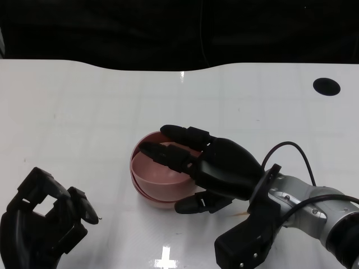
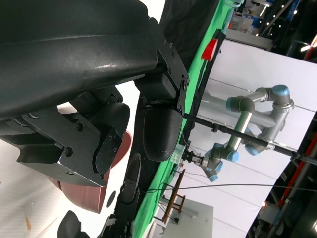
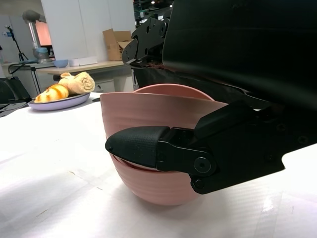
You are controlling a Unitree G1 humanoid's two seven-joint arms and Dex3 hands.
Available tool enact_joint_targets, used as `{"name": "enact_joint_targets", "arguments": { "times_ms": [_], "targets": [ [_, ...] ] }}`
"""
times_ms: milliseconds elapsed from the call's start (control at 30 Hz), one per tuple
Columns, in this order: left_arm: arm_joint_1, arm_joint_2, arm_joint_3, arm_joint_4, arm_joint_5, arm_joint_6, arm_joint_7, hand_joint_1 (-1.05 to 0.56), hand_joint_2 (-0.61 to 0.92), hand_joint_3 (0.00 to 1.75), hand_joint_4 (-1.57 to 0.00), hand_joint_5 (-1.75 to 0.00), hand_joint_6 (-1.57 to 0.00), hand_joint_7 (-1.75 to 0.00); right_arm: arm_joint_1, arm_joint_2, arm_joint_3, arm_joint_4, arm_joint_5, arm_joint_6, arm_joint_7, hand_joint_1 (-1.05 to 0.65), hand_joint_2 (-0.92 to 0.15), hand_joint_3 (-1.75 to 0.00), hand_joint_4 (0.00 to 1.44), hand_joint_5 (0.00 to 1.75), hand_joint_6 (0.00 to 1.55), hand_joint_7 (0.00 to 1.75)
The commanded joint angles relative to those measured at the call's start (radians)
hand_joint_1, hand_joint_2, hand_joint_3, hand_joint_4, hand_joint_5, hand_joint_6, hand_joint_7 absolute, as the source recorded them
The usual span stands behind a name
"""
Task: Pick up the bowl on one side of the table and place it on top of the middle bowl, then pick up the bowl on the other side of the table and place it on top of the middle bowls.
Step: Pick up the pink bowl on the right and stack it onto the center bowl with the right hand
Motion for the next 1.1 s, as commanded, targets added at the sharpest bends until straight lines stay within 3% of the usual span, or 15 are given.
{"name": "enact_joint_targets", "arguments": {
  "times_ms": [33, 700, 1100],
  "targets": [
    [-0.004, 0.007, 0.003, 0.002, 0.005, -0.009, 0.007, 0.10, 0.63, 1.50, -0.99, -1.75, -0.76, -1.75, 0.005, -0.017, 0.003, -0.015, -0.004, 0.012, -0.001, -0.99, -0.92, -0.71, 0.00, 0.00, 0.01, 0.01],
    [-0.006, 0.010, 0.006, 0.002, -0.005, 0.001, 0.006, 0.11, 0.66, 1.49, -0.99, -1.75, -0.76, -1.75, 0.038, -0.036, 0.009, -0.094, -0.010, 0.078, 0.016, -1.02, -0.92, -0.75, 0.00, 0.00, 0.00, 0.00],
    [-0.004, 0.014, 0.010, 0.007, 0.001, -0.011, 0.002, 0.12, 0.66, 1.49, -0.99, -1.75, -0.76, -1.75, 0.119, -0.107, -0.068, -0.250, 0.069, 0.065, 0.070, -1.00, -0.92, -0.70, 0.00, 0.00, 0.00, 0.00]
  ]
}}
